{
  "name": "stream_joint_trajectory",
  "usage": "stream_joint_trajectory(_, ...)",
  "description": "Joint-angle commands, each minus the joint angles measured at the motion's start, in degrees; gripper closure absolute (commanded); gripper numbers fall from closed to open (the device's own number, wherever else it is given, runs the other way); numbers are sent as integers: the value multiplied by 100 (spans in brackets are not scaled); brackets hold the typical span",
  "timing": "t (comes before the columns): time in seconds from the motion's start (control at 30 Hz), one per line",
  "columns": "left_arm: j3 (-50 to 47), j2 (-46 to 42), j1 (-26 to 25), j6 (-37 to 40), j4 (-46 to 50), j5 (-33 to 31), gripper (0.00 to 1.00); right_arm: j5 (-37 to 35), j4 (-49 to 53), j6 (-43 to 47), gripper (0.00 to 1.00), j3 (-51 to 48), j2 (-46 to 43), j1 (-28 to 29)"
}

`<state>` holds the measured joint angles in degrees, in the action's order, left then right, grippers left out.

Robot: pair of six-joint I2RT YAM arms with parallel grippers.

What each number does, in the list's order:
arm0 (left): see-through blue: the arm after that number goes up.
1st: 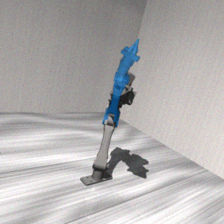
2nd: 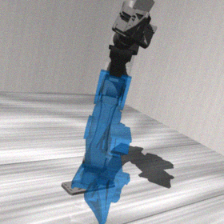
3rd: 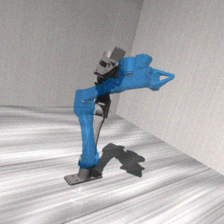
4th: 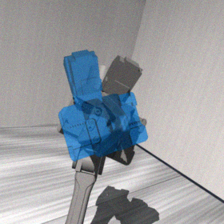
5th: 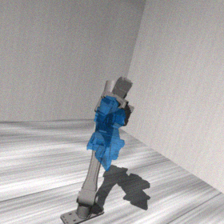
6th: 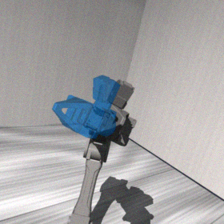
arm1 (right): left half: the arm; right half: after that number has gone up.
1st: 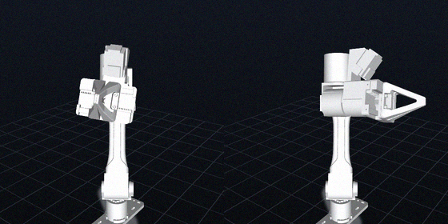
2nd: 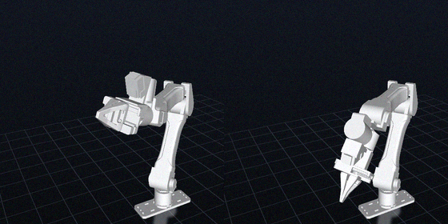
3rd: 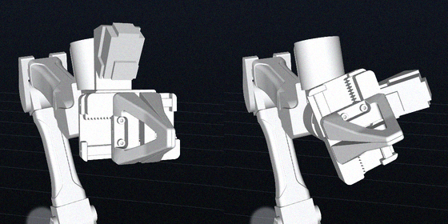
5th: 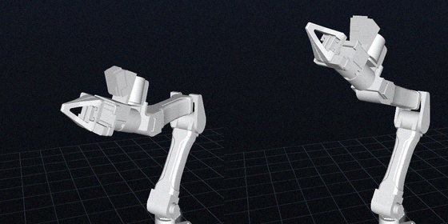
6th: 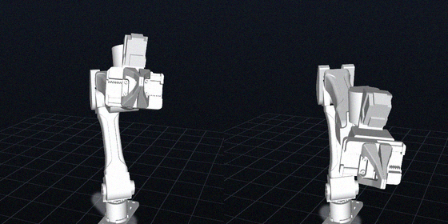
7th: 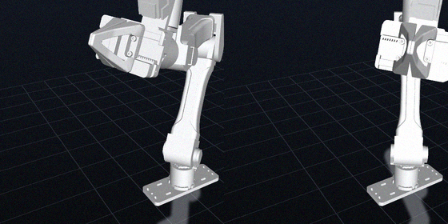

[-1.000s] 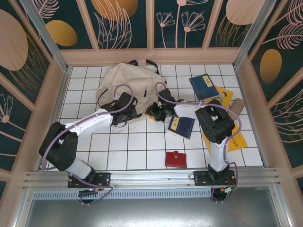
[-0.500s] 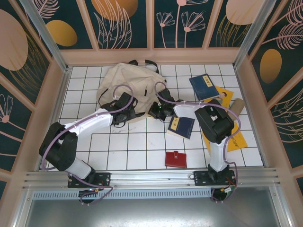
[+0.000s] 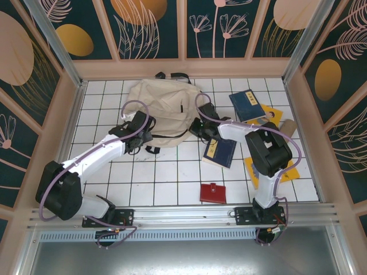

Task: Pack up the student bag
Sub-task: Unzip the student bag at the center of the table.

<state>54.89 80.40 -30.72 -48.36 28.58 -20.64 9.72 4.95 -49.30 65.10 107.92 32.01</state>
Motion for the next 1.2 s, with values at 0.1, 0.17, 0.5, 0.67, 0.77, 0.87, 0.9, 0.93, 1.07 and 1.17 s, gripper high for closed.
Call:
stream_joint_trajectory(0.1, -121, -113, 330, 207, 246, -287, 100, -446, 102, 847, 100, 158, -36, -675)
stream_joint_trajectory(0.17, -173, -120, 420, 217, 190, -228, 100, -400, 75, 943, 100, 223, 16, -852)
stream_joint_trajectory(0.5, 33, 41, 743, 851, -337, 424, 100, 57, 188, 1819, 99, 851, 348, -1257)
stream_joint_trajectory(0.67, 51, 37, 743, 1504, -924, 1590, 100, 508, 586, 1749, 60, 740, -217, -1184)
stream_joint_trajectory(0.77, 130, 75, 743, 1726, -1094, 1907, 100, 329, 793, 1849, 56, 525, -608, -917)
stream_joint_trajectory(0.87, 340, 143, 743, 1810, -1115, 1923, 100, -29, 1023, 2287, 52, 534, -830, -494)
stream_joint_trajectory(0.9, 391, 178, 743, 1836, -1120, 1949, 100, 103, 997, 2509, 51, 562, -846, -340)
stream_joint_trajectory(0.93, 433, 210, 743, 1855, -1116, 1937, 100, 296, 956, 2689, 49, 606, -830, -214)
stream_joint_trajectory(1.07, 505, 263, 743, 1805, -1137, 1611, 100, 1131, 781, 3341, 47, 971, -520, 248)
stream_joint_trajectory(1.17, 466, 205, 738, 1726, -1213, 1438, 100, 1469, 642, 3680, 46, 1229, -225, 444)
